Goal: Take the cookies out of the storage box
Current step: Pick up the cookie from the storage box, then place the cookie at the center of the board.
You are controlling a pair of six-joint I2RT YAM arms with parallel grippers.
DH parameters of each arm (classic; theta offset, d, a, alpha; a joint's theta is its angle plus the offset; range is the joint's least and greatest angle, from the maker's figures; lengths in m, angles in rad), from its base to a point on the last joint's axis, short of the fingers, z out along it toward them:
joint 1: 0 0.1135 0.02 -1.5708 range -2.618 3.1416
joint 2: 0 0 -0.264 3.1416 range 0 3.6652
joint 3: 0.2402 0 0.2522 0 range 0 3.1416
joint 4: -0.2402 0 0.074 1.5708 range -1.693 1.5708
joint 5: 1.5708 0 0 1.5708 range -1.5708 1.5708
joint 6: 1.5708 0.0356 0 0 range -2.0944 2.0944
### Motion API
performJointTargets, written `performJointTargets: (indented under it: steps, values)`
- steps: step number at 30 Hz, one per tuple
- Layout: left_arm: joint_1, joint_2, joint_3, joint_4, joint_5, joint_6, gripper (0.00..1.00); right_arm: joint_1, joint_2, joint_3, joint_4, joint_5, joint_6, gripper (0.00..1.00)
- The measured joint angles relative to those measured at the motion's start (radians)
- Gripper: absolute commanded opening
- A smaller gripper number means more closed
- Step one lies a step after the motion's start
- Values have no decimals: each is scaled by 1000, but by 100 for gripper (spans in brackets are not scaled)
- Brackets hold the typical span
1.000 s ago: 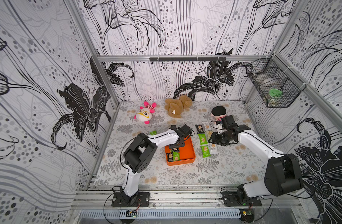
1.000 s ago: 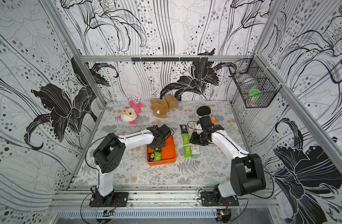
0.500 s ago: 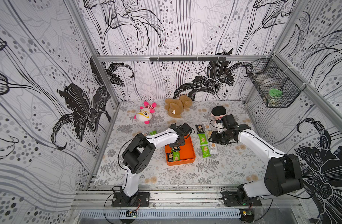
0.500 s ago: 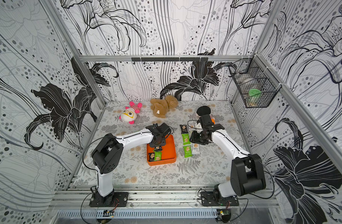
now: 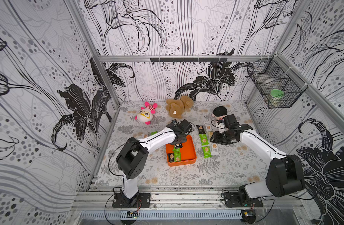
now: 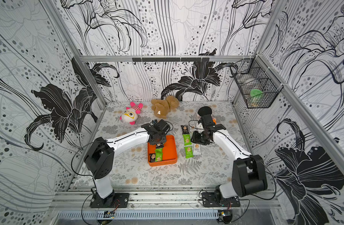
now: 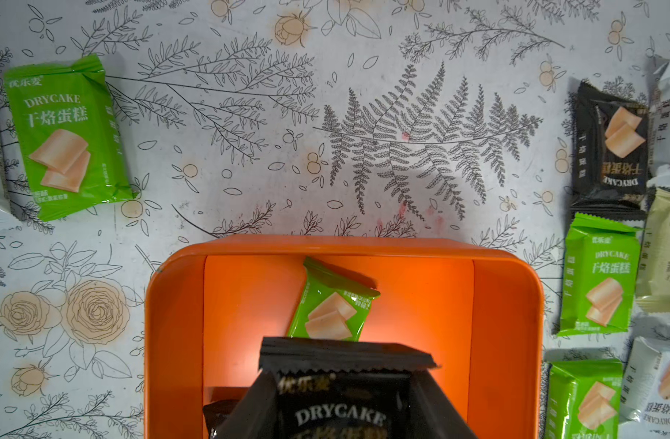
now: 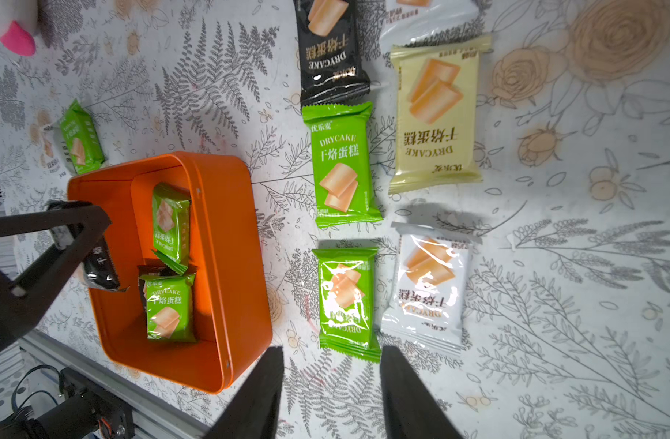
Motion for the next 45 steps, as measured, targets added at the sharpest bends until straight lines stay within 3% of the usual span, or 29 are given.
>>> performJointTargets:
  steps: [9, 19, 25, 33, 38, 45]
  values:
    - [88, -122, -54, -14, 2, 5, 46, 0, 1, 0, 3, -3, 2, 47]
    - [386, -267, -215, -22, 14, 109, 46, 0, 70, 55, 65, -40, 70, 47]
    - [581, -256, -271, -14, 36, 209, 46, 0, 104, 69, 108, -64, 127, 47]
    - [761, -158, -266, 54, 54, 306, 46, 0, 126, 69, 166, -91, 201, 47]
    - [820, -87, -243, 88, 58, 342, 46, 2, 161, 77, 192, -94, 234, 47]
    - [830, -12, -225, 126, 71, 369, 46, 20, 198, 124, 203, -93, 260, 47]
